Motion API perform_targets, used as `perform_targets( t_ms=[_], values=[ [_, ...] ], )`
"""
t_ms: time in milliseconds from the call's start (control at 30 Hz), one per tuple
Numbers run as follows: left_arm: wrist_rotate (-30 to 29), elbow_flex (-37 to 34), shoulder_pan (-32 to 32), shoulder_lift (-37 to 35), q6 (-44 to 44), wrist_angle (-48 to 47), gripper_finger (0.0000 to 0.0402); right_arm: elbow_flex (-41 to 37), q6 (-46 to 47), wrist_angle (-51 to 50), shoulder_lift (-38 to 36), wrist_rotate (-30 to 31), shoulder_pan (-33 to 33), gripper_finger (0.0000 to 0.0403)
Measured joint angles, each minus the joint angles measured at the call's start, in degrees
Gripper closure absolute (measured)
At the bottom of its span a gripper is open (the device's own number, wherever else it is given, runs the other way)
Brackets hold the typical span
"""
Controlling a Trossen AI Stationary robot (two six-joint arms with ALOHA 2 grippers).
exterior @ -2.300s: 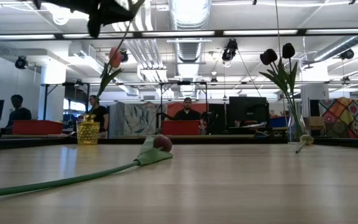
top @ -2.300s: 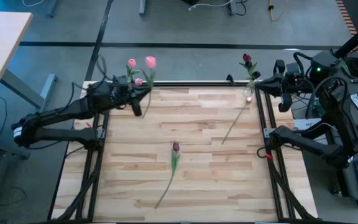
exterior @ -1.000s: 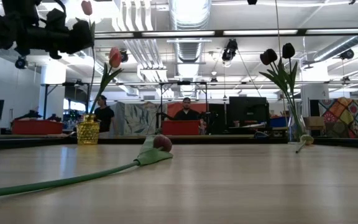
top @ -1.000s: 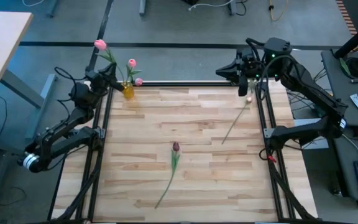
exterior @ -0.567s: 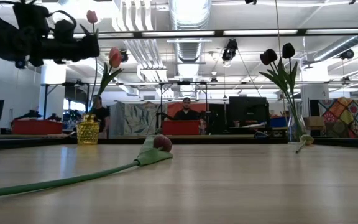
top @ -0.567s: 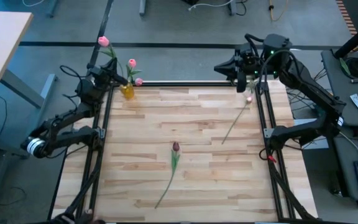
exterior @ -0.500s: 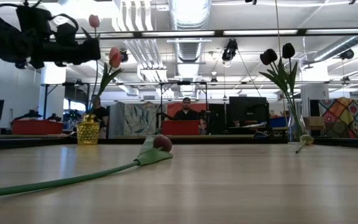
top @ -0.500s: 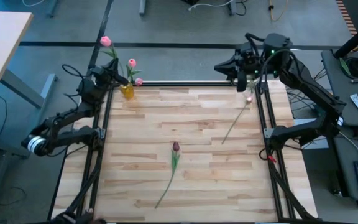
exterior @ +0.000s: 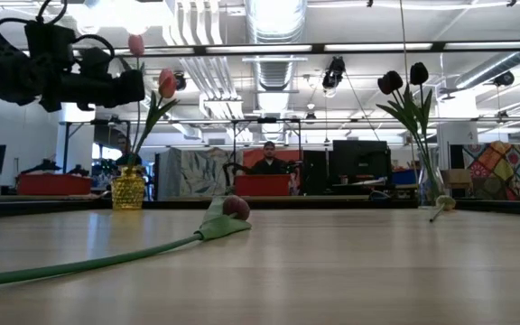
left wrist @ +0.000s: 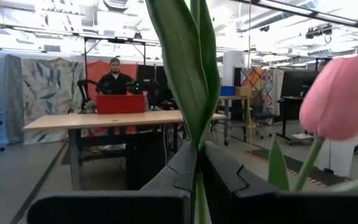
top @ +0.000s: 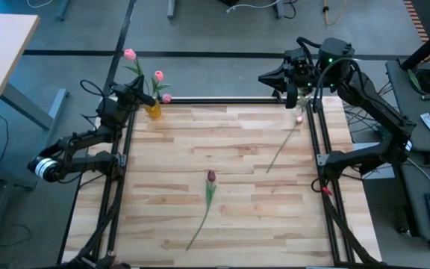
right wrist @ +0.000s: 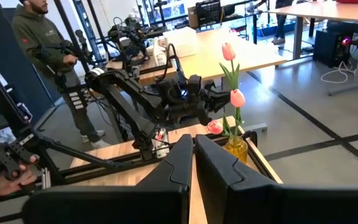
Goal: Sort flowers into vase by color
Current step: Put the pink tulip into the yellow vase
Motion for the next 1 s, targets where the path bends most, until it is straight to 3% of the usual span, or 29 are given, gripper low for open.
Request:
perform_targets(
  t_ms=[333,533,767,1000],
  values=[
    [0.01,-1.58,0.01,1.27,0.58,-1.16,0.0401,0.0,0.27,-0.04,0.0,0.35,0.0,0.039],
    [0.02,-1.64,0.06,1.23,0.56,-9.64,0.0397,0.0,0.3,-0.39,0.0,1.88,0.0,0.039],
    [0.44,-1.64,0.06,-1.66,0.46,-15.84,0.0359,0.0,0.35,-0.46,0.0,1.95,0.0,0.039],
    [3.74,-1.64,0.06,-9.09,-0.09,-24.95,0.0315,0.0,0.25,-0.46,0.0,1.91,0.0,0.039]
  ],
)
